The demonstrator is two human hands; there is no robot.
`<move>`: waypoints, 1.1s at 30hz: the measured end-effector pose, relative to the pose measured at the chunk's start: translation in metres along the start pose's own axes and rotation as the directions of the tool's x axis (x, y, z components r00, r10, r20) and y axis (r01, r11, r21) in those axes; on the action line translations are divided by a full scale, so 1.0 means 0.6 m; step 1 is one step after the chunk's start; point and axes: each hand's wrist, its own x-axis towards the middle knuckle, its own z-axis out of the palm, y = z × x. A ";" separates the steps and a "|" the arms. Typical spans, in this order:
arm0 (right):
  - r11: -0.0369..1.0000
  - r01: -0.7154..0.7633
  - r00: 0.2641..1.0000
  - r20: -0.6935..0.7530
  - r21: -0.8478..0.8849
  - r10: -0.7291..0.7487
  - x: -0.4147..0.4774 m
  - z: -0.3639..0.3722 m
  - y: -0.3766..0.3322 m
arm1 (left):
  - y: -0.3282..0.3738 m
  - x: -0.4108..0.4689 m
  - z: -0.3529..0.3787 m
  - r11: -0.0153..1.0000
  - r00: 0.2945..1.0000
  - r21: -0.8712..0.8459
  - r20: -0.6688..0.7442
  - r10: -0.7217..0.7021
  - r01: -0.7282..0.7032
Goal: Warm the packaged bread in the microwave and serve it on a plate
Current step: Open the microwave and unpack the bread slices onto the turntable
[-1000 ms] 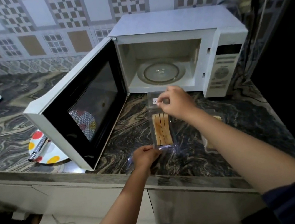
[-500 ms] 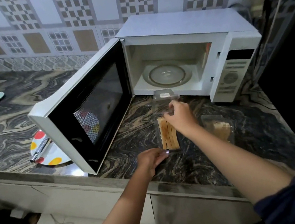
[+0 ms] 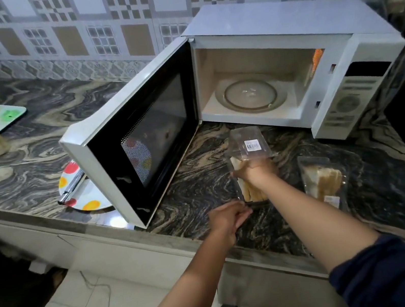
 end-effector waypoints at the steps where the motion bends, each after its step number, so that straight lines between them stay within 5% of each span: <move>1: 1.000 -0.010 1.000 -0.013 0.004 0.010 0.000 -0.001 0.000 | -0.002 0.002 0.000 1.000 1.000 0.002 -0.001 0.004 -0.004; 14: 0.983 0.031 0.994 -0.110 0.181 -0.011 -0.003 -0.033 0.011 | -0.015 0.016 0.016 0.989 0.990 0.088 -0.067 0.125 -0.119; 23: 0.982 0.161 0.982 -0.119 0.096 -0.149 -0.037 -0.076 0.055 | -0.003 0.031 0.032 0.962 0.971 0.203 -0.116 0.210 -0.184; 33: 0.977 0.090 0.975 -0.218 0.195 -0.047 -0.074 -0.142 0.149 | -0.005 0.069 0.039 0.789 0.912 0.513 -0.028 0.409 -0.338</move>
